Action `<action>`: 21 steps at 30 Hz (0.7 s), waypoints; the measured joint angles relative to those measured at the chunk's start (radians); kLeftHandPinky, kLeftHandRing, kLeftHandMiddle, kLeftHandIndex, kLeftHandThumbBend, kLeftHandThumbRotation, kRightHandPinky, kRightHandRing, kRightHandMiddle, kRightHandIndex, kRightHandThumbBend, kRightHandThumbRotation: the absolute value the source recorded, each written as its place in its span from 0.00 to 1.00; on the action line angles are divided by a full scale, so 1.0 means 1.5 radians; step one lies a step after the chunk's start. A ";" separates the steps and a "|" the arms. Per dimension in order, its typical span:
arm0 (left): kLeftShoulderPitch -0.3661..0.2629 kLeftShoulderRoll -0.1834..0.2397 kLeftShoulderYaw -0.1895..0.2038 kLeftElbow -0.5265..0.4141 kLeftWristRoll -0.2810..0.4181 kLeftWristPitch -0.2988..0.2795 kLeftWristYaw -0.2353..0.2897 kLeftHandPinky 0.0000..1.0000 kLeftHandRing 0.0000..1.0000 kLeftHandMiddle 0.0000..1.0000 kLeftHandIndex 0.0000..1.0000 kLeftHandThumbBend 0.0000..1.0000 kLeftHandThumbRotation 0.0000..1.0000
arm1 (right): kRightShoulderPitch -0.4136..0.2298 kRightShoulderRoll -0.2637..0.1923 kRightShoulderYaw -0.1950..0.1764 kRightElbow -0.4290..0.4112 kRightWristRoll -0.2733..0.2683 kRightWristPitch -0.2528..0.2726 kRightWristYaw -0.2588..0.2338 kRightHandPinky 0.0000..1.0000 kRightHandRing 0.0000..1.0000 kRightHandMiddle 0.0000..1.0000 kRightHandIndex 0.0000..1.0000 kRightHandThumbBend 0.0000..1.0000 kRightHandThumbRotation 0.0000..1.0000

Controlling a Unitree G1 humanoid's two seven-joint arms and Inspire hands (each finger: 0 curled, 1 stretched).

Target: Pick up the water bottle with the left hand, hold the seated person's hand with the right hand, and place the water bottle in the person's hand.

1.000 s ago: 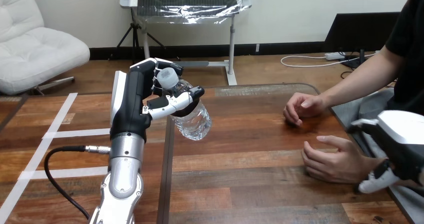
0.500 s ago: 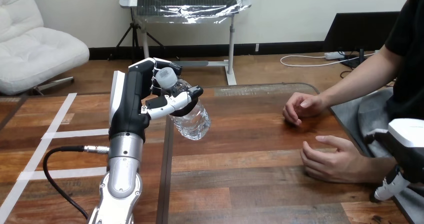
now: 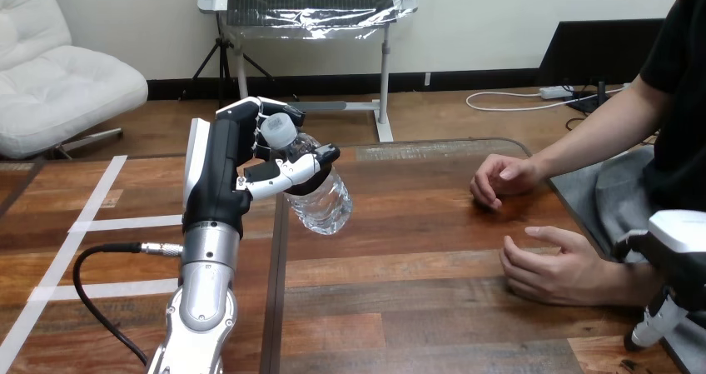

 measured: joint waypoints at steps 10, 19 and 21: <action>0.000 0.000 0.001 0.000 0.000 0.000 -0.001 0.40 0.42 0.45 0.50 0.67 0.00 | -0.035 -0.004 0.032 0.046 -0.014 0.002 0.011 0.83 0.90 0.90 0.87 0.76 0.08; 0.000 0.000 0.001 0.001 0.000 0.000 -0.001 0.40 0.42 0.45 0.49 0.67 0.00 | -0.068 -0.004 0.058 0.097 -0.027 0.001 0.009 0.82 0.89 0.89 0.87 0.73 0.07; 0.000 0.001 0.002 0.001 0.000 0.000 -0.001 0.40 0.42 0.45 0.49 0.67 0.00 | -0.077 -0.004 0.065 0.112 -0.029 0.001 0.007 0.82 0.88 0.89 0.86 0.73 0.06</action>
